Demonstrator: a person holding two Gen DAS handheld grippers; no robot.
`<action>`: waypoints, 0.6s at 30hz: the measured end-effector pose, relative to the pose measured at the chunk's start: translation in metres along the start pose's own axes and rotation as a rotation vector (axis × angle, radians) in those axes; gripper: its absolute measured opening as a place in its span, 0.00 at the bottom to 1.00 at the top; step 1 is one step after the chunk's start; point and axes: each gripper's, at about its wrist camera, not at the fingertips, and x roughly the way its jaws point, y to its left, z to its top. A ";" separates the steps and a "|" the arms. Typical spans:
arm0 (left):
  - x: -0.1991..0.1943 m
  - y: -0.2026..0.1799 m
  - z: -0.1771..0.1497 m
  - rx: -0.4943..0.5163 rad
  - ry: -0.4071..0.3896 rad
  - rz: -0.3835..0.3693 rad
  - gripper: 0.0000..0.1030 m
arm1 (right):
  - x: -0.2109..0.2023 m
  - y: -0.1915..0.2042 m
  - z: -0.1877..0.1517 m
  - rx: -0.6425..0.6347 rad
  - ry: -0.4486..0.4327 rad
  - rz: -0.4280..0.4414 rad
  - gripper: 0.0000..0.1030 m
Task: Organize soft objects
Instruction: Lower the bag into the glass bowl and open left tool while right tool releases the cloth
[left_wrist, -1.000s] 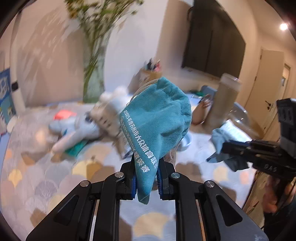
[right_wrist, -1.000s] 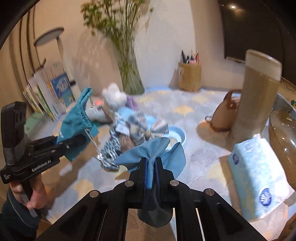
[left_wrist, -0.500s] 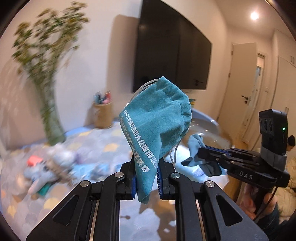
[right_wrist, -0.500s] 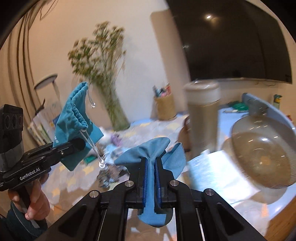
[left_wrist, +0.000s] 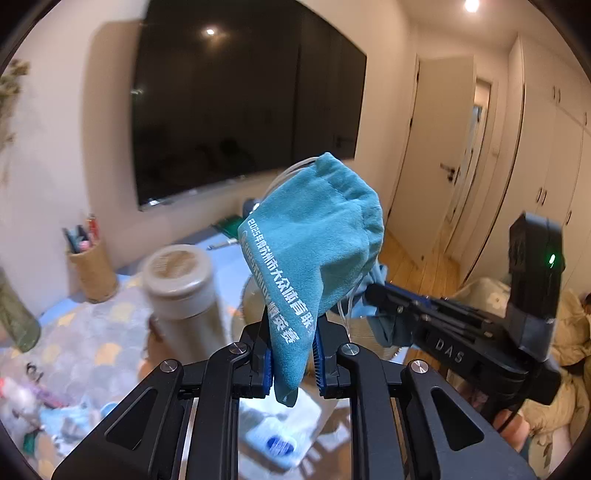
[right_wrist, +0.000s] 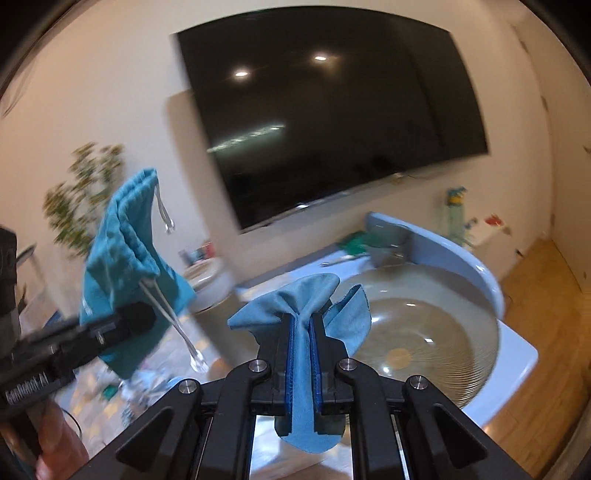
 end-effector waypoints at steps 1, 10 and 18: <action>0.016 -0.001 0.001 0.005 0.030 -0.004 0.14 | 0.008 -0.010 0.003 0.025 0.014 -0.022 0.07; 0.129 0.001 -0.002 -0.039 0.223 0.024 0.19 | 0.072 -0.067 0.007 0.102 0.147 -0.255 0.08; 0.127 -0.013 -0.005 -0.024 0.238 -0.042 0.44 | 0.081 -0.094 -0.005 0.151 0.233 -0.261 0.12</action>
